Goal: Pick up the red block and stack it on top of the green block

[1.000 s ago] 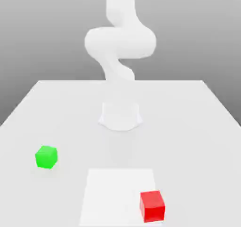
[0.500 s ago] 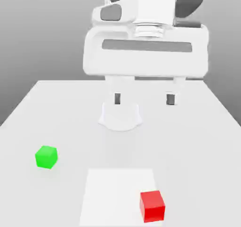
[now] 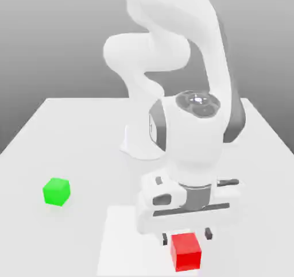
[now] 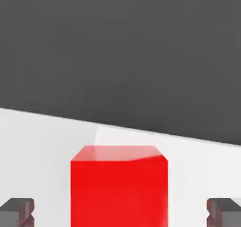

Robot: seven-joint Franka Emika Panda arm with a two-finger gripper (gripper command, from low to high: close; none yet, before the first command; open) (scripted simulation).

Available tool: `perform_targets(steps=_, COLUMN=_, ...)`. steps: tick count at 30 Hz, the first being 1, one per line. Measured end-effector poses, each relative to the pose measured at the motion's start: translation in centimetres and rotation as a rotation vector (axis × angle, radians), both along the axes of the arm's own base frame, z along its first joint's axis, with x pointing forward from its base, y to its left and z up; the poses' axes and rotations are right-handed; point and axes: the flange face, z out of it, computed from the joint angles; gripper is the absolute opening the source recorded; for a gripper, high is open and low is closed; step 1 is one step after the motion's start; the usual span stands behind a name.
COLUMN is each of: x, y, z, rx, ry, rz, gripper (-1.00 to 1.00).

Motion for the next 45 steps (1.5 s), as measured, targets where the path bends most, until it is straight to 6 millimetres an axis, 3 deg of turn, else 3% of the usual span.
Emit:
perform_targets(steps=7, x=0.0, y=0.0, z=0.0, rx=0.000, ry=0.000, rz=0.000, gripper=-1.00)
perform_targets(steps=12, x=0.0, y=-0.3, z=5.4, rx=-0.001, ry=0.000, rz=-0.007, gripper=-1.00)
perform_targets(steps=17, x=-2.2, y=-10.4, z=7.4, rx=-0.017, ry=0.001, rz=-0.275, gripper=-1.00)
perform_targets(steps=20, x=-5.1, y=-17.8, z=8.1, rx=-0.022, ry=0.002, rz=-0.488, gripper=-1.00)
perform_targets(steps=24, x=-10.1, y=-24.6, z=8.9, rx=-0.022, ry=0.003, rz=-0.732, gripper=-1.00)
perform_targets(steps=31, x=-19.6, y=-31.4, z=9.5, rx=-0.003, ry=0.001, rz=-1.108, gripper=-1.00)
perform_targets(steps=37, x=-20.6, y=-32.0, z=4.7, rx=0.002, ry=0.000, rz=-1.148, gripper=-1.00)
perform_targets(steps=38, x=-20.6, y=-32.0, z=3.8, rx=0.001, ry=0.000, rz=-1.148, gripper=1.00)
perform_targets(steps=45, x=-20.8, y=-32.1, z=3.5, rx=0.001, ry=0.000, rz=-1.153, gripper=1.00)
